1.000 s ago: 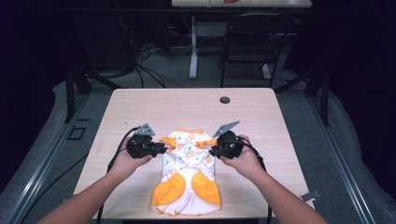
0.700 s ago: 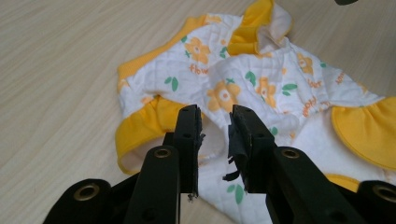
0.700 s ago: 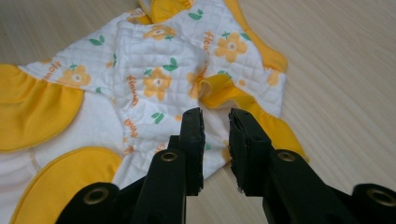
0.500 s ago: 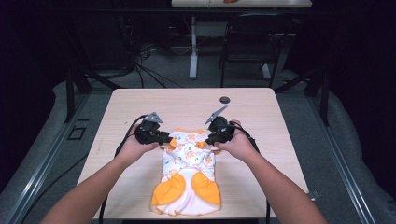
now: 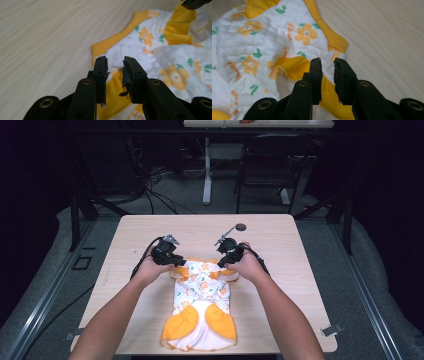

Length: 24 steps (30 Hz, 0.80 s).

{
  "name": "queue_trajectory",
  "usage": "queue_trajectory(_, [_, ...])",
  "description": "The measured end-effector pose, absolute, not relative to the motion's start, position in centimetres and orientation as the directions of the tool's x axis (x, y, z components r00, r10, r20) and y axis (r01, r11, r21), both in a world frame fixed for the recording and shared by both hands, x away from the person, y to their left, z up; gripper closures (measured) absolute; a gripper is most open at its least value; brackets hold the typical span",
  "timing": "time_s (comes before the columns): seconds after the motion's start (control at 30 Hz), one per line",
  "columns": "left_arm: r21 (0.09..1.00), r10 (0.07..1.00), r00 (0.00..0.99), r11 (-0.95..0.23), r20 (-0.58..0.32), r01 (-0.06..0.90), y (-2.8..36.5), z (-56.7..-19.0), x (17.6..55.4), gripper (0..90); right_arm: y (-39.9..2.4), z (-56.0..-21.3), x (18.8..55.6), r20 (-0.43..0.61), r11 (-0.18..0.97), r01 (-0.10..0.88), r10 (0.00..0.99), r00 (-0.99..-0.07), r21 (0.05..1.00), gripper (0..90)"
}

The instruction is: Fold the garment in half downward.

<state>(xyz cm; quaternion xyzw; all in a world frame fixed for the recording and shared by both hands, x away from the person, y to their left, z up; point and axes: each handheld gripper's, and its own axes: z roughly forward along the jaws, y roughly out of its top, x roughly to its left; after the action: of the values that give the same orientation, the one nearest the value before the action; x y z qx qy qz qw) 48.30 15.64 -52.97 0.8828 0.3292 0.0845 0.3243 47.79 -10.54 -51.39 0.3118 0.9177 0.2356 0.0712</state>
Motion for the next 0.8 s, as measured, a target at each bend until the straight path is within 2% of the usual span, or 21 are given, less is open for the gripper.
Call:
queue_trajectory(0.23, [0.608, 0.666, 0.743, -0.563, -0.068, 0.560, 15.6, -53.8, 49.5, 70.4, -10.5, -52.6, 48.8, -0.013, 0.680, 0.569, 0.647, -0.762, 0.462, 73.9])
queue_trajectory(0.53, [0.597, 0.678, 0.732, -0.560, -0.068, 0.574, 14.8, -55.0, 49.8, 62.0, -10.7, -53.7, 49.4, 0.007, 0.656, 0.599, 0.672, -0.740, 0.459, 68.3])
queue_trajectory(0.6, [0.600, 0.686, 0.725, -0.557, -0.058, 0.574, 14.7, -55.3, 49.7, 57.4, -10.4, -54.1, 49.4, 0.014, 0.651, 0.606, 0.676, -0.736, 0.457, 62.7])
queue_trajectory(0.8, [0.596, 0.696, 0.714, -0.543, -0.074, 0.591, 15.2, -56.0, 49.8, 53.5, -10.4, -55.0, 49.5, 0.005, 0.645, 0.622, 0.693, -0.721, 0.444, 60.7])
